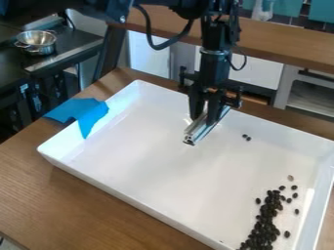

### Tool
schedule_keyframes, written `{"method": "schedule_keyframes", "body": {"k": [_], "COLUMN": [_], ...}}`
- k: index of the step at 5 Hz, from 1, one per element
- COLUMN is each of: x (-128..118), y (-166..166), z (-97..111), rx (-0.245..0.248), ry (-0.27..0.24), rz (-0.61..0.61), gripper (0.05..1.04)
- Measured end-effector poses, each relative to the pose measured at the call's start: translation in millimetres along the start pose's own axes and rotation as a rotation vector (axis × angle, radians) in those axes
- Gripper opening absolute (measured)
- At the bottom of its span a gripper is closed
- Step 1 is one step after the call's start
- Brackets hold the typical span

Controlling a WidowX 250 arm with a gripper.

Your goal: Sweep into pile

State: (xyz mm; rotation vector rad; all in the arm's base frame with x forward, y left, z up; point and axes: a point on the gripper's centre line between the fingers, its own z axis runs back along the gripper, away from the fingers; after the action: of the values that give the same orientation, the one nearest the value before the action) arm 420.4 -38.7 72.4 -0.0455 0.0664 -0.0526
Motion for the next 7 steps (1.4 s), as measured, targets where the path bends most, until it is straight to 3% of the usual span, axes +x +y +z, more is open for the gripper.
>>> {"method": "schedule_keyframes", "body": {"k": [3, 4, 5, 7], "x": [2, 5, 2, -5], "y": [-20, -27, -41, -68], "z": [-35, -32, -40, -41], "rx": [0.061, 0.065, 0.055, 0.052], "ry": [0.058, 0.048, 0.085, 0.107], "rz": [0.030, 0.035, 0.007, -0.043], "gripper": [0.337, 0.337, 0.337, 0.337]}}
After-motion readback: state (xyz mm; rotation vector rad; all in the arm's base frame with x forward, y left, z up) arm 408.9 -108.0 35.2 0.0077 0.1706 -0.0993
